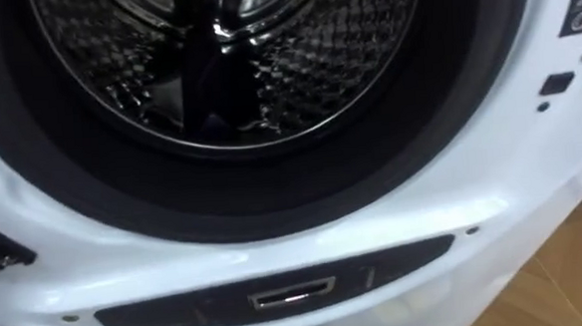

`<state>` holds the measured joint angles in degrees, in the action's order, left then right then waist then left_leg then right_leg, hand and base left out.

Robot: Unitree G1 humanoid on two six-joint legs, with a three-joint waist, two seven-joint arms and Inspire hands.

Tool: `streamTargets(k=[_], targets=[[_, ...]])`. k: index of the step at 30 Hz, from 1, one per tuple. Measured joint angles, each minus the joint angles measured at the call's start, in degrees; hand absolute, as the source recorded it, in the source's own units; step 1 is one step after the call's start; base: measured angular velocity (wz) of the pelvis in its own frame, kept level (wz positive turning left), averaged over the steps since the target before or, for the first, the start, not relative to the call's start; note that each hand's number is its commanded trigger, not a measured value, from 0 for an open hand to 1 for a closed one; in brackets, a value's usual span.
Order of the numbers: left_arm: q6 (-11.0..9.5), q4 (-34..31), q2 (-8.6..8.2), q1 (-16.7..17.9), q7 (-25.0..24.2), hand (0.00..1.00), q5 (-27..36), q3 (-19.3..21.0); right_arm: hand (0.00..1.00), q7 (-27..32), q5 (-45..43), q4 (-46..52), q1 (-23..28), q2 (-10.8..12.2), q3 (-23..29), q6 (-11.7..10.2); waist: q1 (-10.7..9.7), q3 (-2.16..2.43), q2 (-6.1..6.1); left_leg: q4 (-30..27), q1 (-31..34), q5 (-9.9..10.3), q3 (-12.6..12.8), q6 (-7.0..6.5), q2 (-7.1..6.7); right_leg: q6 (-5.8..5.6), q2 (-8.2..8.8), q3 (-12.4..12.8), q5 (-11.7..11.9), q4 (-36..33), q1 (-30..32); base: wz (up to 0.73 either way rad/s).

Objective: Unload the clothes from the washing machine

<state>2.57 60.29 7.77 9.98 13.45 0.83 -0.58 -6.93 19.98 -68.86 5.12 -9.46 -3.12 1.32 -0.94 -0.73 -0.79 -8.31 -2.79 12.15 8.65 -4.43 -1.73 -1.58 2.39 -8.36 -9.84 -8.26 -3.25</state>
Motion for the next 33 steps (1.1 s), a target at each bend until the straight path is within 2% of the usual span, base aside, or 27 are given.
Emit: streamTargets(k=[4, 7, 11, 14, 15, 19, 25, 33], targets=[[-0.24, -0.09, -0.32, 0.78, 0.02, 0.0, -3.78, 1.38, 0.0, 0.17, -1.41, 0.08, 0.14, 0.49, -1.31, 0.35, 1.18, -0.07, -0.82, -0.06, -0.1, 0.07, -1.23, 0.1, -0.13, 0.0, 0.05, -1.24, 0.0, 0.42, -0.87, 0.17], [-0.03, 0.01, -0.31, 2.12, 0.2, 0.0, -4.4, 1.64, 0.0, 1.61, -2.34, 0.27, 0.05, 0.94, -2.28, 0.96, 1.46, -0.03, -1.0, -0.31, -0.09, 0.11, -2.09, 0.16, -0.15, 0.0, 0.03, -2.0, 0.0, 0.44, -1.37, 0.13], [0.32, 0.46, -0.32, 3.47, 0.19, 0.0, -8.12, 3.22, 0.0, 2.56, -4.38, 0.39, 0.03, 0.96, -2.24, 1.16, 1.71, 0.0, -0.64, -0.43, -0.51, 0.2, -2.58, 0.3, -0.06, 0.0, -0.09, -2.05, 0.0, 0.44, -1.85, 0.05], [1.26, 1.39, -0.49, 3.82, 0.12, 0.0, -10.77, 3.93, 0.0, 3.14, -4.99, 0.42, 0.11, 0.95, -2.22, 1.1, 1.74, 0.17, -0.26, -0.51, -0.81, 0.2, -2.89, 0.3, -0.08, 0.0, -0.08, -2.35, 0.0, 0.48, -2.38, 0.07], [1.55, 1.67, -0.59, 4.01, 0.04, 0.0, -11.99, 4.19, 0.0, 3.25, -4.99, 0.44, 0.38, 0.95, -2.0, 1.05, 1.62, 0.39, -0.01, -0.53, -1.04, 0.2, -3.15, 0.3, -0.11, 0.0, -0.05, -2.64, 0.0, 0.49, -2.74, 0.12], [2.45, 1.87, -0.65, 4.09, -0.05, 0.0, -14.44, 4.92, 0.0, 3.75, -5.01, 0.24, 0.54, 0.97, -1.85, 0.69, 1.5, 0.49, 0.41, -0.53, -2.08, 0.22, -3.97, 0.31, -0.16, 0.0, -0.05, -2.65, 0.0, 0.53, -4.06, 0.1], [3.31, 1.87, -1.01, 4.2, -0.04, 0.0, -16.68, 4.92, 0.0, 3.7, -5.32, 0.23, 0.44, 1.0, -1.85, 0.6, 1.5, 0.41, 0.36, -1.15, -1.89, 0.28, -4.23, 0.41, -0.12, 0.0, -0.09, -2.66, -0.01, 0.56, -4.32, 0.01], [3.3, 1.86, -2.1, 4.15, 1.0, 0.0, -16.65, 4.89, 0.0, 3.67, -4.91, 0.32, 0.53, 1.1, -1.84, 0.51, 1.37, 0.33, 0.34, -1.62, -1.87, 0.51, -4.8, 0.69, 0.01, 0.0, -0.27, -2.67, -0.01, 0.56, -4.88, 0.01]])
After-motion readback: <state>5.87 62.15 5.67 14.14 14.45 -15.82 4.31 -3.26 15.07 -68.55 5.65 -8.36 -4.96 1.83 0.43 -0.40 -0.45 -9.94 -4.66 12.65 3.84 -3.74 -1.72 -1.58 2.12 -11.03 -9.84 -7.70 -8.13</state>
